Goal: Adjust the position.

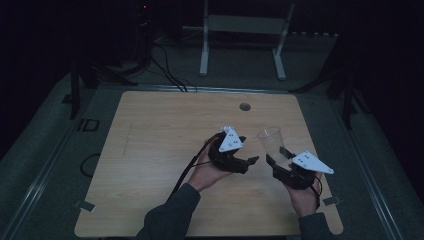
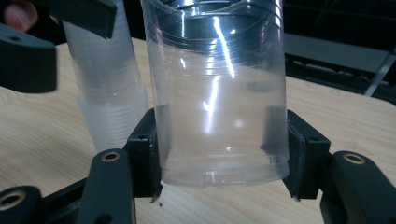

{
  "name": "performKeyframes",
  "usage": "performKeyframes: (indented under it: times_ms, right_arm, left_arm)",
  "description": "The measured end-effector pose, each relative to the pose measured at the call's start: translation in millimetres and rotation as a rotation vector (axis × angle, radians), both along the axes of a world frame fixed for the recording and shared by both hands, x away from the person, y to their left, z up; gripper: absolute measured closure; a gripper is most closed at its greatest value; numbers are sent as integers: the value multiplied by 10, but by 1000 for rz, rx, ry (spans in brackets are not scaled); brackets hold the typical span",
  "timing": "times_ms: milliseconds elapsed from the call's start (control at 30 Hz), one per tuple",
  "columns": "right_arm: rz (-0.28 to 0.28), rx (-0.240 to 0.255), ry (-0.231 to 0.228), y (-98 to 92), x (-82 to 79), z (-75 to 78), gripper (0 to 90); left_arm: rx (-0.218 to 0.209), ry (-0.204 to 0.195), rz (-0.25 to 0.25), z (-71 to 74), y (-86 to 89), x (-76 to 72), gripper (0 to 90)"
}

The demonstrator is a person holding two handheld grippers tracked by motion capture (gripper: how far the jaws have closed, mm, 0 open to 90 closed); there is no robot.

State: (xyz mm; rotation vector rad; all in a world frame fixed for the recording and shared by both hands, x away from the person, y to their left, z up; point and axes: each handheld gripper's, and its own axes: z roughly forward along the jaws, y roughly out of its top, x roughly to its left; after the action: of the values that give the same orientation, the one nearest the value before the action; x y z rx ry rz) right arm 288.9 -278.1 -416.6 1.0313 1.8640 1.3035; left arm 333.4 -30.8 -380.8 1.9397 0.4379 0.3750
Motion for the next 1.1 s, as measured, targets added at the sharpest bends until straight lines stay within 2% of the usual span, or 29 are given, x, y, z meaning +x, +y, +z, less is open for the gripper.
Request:
performKeyframes:
  times_ms: [300, 533, 700, 1100]
  right_arm:
    - [-8, 39, -61, -27, -67, 1, 417]
    - [-10, 53, -79, -35, -93, -1, 417]
    - [-3, 47, -87, -16, -101, 3, 417]
    - [7, 45, -107, 37, -132, 25, 417]
  left_arm:
    - [-40, 22, 7, 18, -47, 3, 260]
    - [-79, 52, 14, 18, -70, 15, 251]
    - [-101, 69, 12, 31, -96, 19, 245]
    - [-131, 97, 8, 98, -167, 25, 165]
